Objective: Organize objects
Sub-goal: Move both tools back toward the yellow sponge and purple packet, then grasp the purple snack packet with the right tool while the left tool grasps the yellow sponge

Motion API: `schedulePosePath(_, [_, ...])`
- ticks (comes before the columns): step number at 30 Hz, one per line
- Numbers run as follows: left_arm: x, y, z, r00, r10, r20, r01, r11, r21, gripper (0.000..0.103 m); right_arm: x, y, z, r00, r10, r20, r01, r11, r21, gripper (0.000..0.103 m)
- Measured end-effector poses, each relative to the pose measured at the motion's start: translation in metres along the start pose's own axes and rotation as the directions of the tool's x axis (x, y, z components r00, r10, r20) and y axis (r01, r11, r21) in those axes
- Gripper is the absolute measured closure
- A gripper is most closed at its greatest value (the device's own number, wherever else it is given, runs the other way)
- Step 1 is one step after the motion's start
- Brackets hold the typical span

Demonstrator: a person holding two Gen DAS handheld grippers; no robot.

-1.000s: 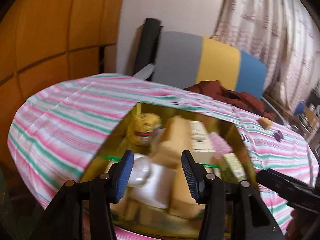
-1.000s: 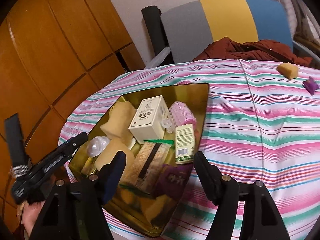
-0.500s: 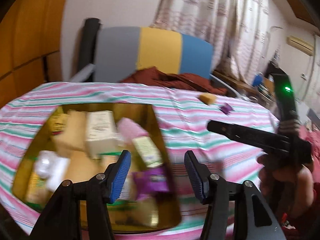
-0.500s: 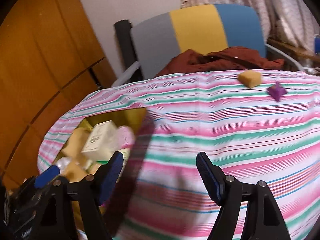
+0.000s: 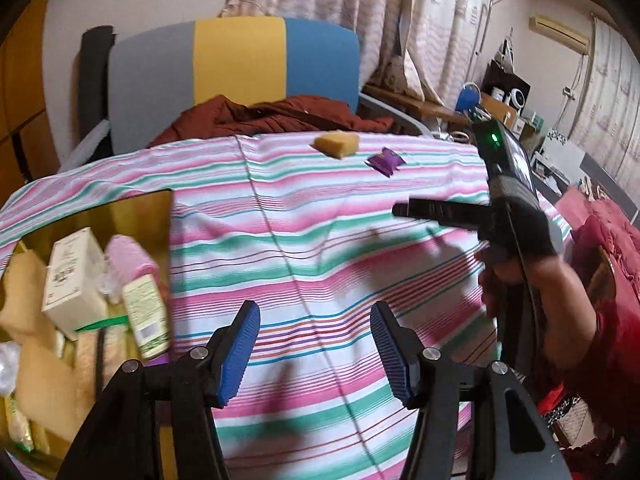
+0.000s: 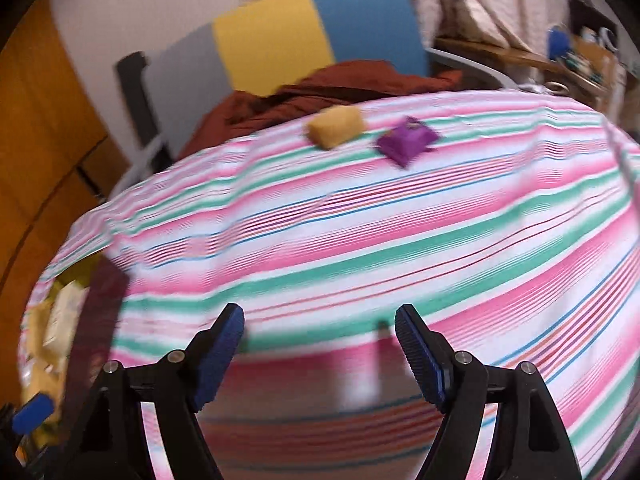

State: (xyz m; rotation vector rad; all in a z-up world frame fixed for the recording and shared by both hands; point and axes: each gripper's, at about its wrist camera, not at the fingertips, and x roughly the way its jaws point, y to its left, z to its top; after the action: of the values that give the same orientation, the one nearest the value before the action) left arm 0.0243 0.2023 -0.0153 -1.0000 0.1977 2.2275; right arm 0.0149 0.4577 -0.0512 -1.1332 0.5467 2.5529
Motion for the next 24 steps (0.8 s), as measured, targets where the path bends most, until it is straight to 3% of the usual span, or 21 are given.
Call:
schedulePosePath(9, [0.033,-0.002,0.003,0.998,0.004,-0.069,-0.005,1.000,-0.021,0.045,0.040,-0.047,0.063,0.997,-0.081,0.015,0.079,0.991,0.110,0.024])
schedulePosePath(22, [0.053,0.008,0.019,0.995,0.022,-0.096,-0.027,0.998,-0.050,0.045,0.111,-0.041,0.142,0.990,-0.138,0.042,0.128,0.972,0.198,0.024])
schedulePosePath(24, [0.056,0.009,0.022,0.995,0.028,-0.100,-0.033,0.998,-0.052,0.045,0.120,-0.043,0.147,0.988,-0.154,0.025,0.145,0.968,0.205,0.028])
